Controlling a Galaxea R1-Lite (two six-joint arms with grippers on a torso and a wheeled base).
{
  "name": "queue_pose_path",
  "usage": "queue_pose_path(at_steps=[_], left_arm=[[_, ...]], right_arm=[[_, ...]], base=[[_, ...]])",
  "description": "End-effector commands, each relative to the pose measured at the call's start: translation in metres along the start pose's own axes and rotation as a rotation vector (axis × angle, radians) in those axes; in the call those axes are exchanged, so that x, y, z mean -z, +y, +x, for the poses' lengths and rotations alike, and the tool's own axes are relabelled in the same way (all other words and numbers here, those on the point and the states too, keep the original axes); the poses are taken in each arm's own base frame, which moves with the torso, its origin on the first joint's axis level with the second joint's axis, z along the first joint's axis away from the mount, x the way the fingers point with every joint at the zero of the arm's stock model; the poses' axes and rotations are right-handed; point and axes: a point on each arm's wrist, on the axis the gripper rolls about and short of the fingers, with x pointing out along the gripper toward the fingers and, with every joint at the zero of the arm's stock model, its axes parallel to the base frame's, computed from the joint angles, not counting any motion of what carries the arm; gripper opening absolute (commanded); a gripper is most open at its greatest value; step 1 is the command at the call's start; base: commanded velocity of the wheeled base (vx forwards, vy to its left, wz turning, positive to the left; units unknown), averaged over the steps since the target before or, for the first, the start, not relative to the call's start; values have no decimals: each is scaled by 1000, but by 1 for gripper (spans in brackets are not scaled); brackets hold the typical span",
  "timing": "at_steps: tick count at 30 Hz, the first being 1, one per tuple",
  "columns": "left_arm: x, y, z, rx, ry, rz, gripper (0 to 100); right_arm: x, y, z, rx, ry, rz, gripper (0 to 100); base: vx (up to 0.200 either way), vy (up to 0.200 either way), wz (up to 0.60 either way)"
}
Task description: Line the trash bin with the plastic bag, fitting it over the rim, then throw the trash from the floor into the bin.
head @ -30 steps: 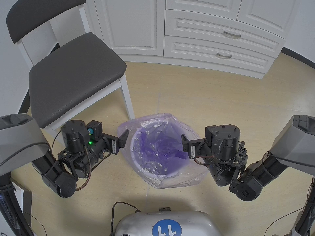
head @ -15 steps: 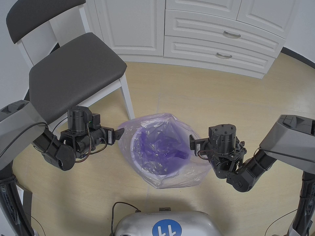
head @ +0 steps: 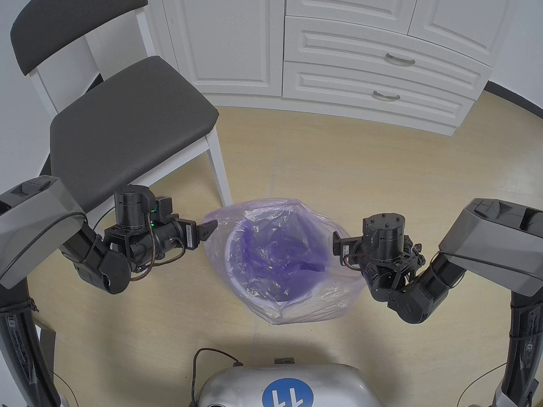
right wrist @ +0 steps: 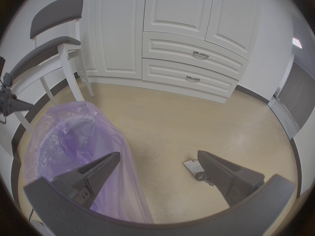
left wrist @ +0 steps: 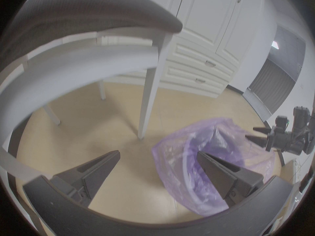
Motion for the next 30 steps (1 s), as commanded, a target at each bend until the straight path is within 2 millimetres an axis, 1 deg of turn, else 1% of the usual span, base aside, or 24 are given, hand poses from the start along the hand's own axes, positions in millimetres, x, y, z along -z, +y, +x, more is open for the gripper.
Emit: queue_pose_path(at_steps=[1, 3, 5, 8, 12, 16, 17, 18, 21, 22, 24, 25, 26, 27, 30], left_arm=[[4, -1, 3, -1, 77, -13, 100], [4, 0, 5, -9, 94, -16, 100], [3, 0, 7, -13, 99, -34, 100], [7, 1, 11, -15, 110, -36, 100], [14, 3, 20, -30, 123, -37, 100], [23, 6, 34, -91, 131, -35, 100], [23, 6, 34, -91, 131, -35, 100], [26, 8, 39, -102, 133, -34, 100], [29, 9, 43, -111, 137, -35, 100], [30, 10, 48, -126, 131, -35, 100], [30, 12, 56, -179, 117, -29, 100], [30, 12, 56, -179, 117, -29, 100], [27, 13, 62, -242, 89, -26, 100], [25, 13, 66, -264, 78, -24, 100], [22, 11, 70, -273, 51, -57, 100]], right_arm=[[0, 0, 1, 1, -3, 6, 100], [-2, 0, 0, -1, -9, 9, 100], [-9, -1, -9, -8, -14, 11, 100], [-4, -4, -16, -25, 13, -14, 100], [2, -4, -15, -53, 40, -30, 100], [7, -4, -12, -51, 62, -42, 100], [7, -4, -12, -51, 62, -42, 100], [12, -3, -9, -48, 71, -47, 100], [16, -3, -3, -37, 76, -47, 100], [19, -6, 6, -17, 76, -43, 100], [19, -10, 16, 11, 69, -33, 100], [19, -10, 16, 11, 69, -33, 100], [15, -13, 21, 27, 53, -20, 100], [12, -15, 24, 36, 44, -11, 100], [5, -18, 30, 69, 16, 8, 100]], base=[[0, 0, 0], [0, 0, 0], [0, 0, 0], [0, 0, 0], [0, 0, 0], [0, 0, 0], [0, 0, 0], [0, 0, 0], [0, 0, 0], [0, 0, 0], [0, 0, 0], [0, 0, 0], [0, 0, 0], [0, 0, 0], [0, 0, 0]])
